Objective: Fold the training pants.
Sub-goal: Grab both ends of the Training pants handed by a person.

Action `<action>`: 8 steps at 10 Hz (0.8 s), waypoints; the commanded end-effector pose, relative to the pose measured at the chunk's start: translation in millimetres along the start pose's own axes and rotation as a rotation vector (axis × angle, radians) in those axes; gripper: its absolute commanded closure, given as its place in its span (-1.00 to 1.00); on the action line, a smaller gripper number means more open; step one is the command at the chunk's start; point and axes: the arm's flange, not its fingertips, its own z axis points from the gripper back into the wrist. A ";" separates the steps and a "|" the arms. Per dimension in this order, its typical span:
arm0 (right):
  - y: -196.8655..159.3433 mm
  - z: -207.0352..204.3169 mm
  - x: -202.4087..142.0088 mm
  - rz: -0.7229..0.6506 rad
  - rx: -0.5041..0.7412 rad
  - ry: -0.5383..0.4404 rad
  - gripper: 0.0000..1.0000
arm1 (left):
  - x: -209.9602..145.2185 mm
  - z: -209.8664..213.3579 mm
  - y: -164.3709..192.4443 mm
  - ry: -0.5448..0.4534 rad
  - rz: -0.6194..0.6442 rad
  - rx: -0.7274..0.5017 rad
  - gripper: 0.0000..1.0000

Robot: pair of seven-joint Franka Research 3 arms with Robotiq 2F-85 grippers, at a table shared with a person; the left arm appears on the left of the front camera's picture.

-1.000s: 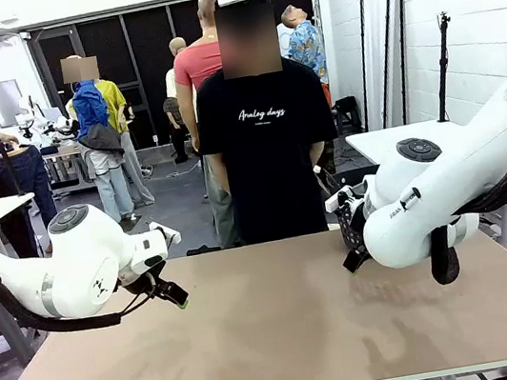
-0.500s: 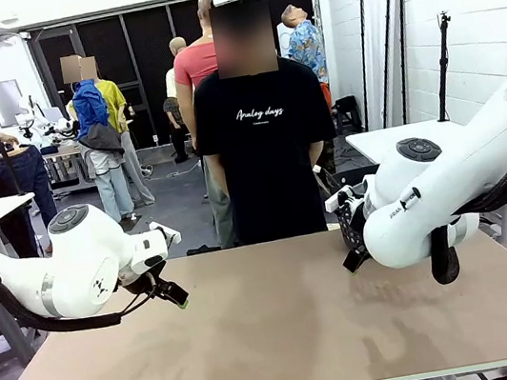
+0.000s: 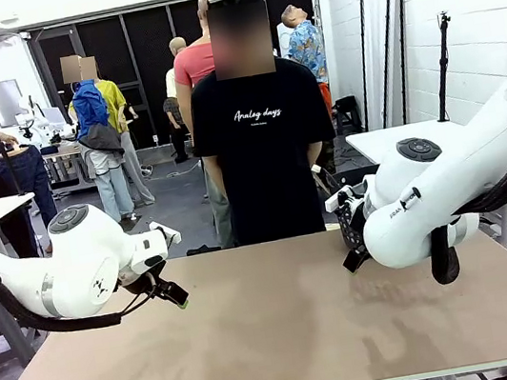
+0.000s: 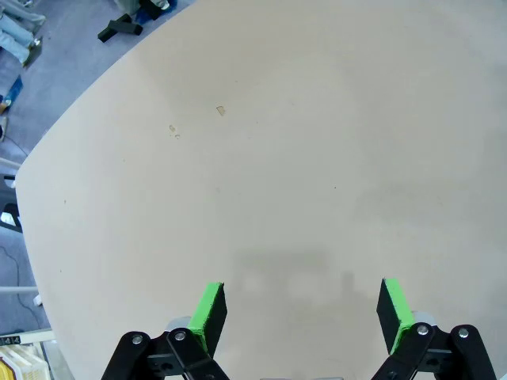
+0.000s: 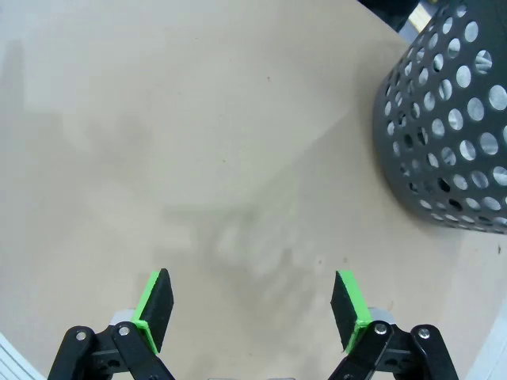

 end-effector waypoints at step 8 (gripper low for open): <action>-11.5 66.9 24.1 0.011 0.057 0.014 -1.00 | 26.7 68.0 3.1 0.056 0.048 -0.007 -1.00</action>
